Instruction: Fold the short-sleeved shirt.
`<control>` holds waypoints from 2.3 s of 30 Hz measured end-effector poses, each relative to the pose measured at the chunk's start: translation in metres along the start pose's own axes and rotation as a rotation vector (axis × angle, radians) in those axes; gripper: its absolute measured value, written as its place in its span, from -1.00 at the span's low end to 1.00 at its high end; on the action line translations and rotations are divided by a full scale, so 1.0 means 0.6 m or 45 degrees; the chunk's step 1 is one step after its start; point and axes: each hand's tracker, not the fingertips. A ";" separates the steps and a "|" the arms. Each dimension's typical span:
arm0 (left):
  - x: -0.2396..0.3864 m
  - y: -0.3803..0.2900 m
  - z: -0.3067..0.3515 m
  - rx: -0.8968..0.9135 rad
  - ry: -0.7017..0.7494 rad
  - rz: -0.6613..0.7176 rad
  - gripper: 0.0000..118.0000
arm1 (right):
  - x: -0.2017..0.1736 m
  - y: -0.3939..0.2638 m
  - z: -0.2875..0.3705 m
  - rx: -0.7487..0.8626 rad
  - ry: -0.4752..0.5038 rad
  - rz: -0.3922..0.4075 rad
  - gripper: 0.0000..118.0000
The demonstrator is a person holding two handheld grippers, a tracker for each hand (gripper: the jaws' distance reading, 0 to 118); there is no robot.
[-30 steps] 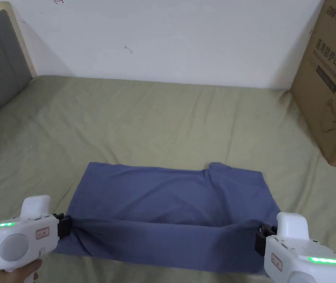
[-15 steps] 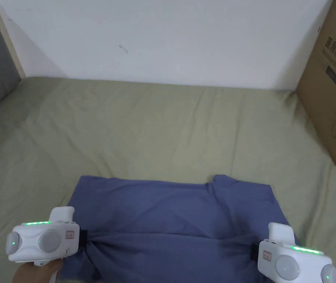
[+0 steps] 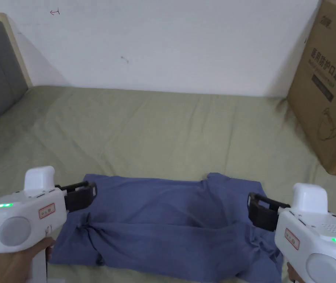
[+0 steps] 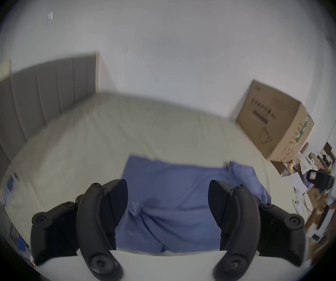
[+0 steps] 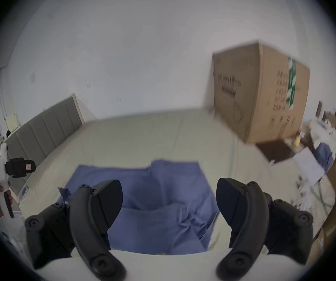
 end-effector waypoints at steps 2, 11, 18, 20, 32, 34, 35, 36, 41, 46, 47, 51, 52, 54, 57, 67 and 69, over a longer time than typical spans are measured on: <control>0.029 0.002 0.054 0.184 0.024 -0.083 0.44 | -0.011 0.017 0.048 0.117 -0.035 0.044 0.69; 0.074 -0.049 0.133 0.307 0.059 -0.274 -1.00 | -0.043 0.008 0.144 0.357 -0.190 0.140 -1.00; 0.062 -0.054 0.127 0.268 0.047 -0.228 -1.00 | -0.044 0.003 0.140 0.357 -0.168 0.137 -1.00; 0.050 -0.053 0.111 0.183 0.048 -0.195 -1.00 | -0.039 0.002 0.140 0.352 -0.156 0.118 -1.00; -0.095 -0.090 -0.067 -0.372 0.132 0.095 -0.71 | -0.019 -0.019 0.086 0.247 -0.164 0.100 -1.00; -0.110 -0.104 -0.097 -0.445 0.171 0.117 0.01 | -0.017 -0.024 0.075 0.222 -0.161 0.100 -1.00; -0.116 -0.114 -0.110 -0.486 0.179 0.085 0.23 | -0.015 -0.028 0.070 0.211 -0.160 0.100 -1.00; -0.119 -0.121 -0.120 -0.515 0.192 0.069 0.45 | -0.014 -0.029 0.066 0.202 -0.161 0.100 -1.00; -0.147 -0.168 -0.163 -0.652 0.202 0.105 0.71 | -0.003 -0.040 0.043 0.142 -0.168 0.085 -1.00; -0.155 -0.198 -0.186 -0.739 0.280 0.104 0.43 | 0.004 -0.050 0.030 0.101 -0.181 0.094 -1.00; -0.155 -0.203 -0.188 -0.748 0.297 0.085 0.06 | 0.005 -0.052 0.029 0.095 -0.181 0.093 -1.00; -0.136 -0.207 -0.178 -0.713 0.274 -0.011 -0.90 | 0.009 -0.058 0.025 0.070 -0.188 0.089 -1.00; -0.134 -0.203 -0.175 -0.706 0.237 0.000 -0.90 | 0.009 -0.059 0.022 0.065 -0.192 0.089 -1.00; -0.127 -0.196 -0.168 -0.685 0.219 0.025 -0.90 | 0.018 -0.066 0.014 0.035 -0.192 0.072 -1.00; -0.121 -0.176 -0.150 -0.606 0.210 0.000 -0.90 | 0.037 -0.090 -0.024 -0.131 -0.174 0.023 -0.93; -0.112 -0.140 -0.120 -0.539 0.144 0.001 -0.90 | 0.088 -0.260 -0.130 -0.592 -0.167 -0.098 0.70; -0.117 -0.145 -0.122 -0.553 0.148 0.006 -0.90 | 0.088 -0.275 -0.135 -0.615 -0.151 -0.077 0.65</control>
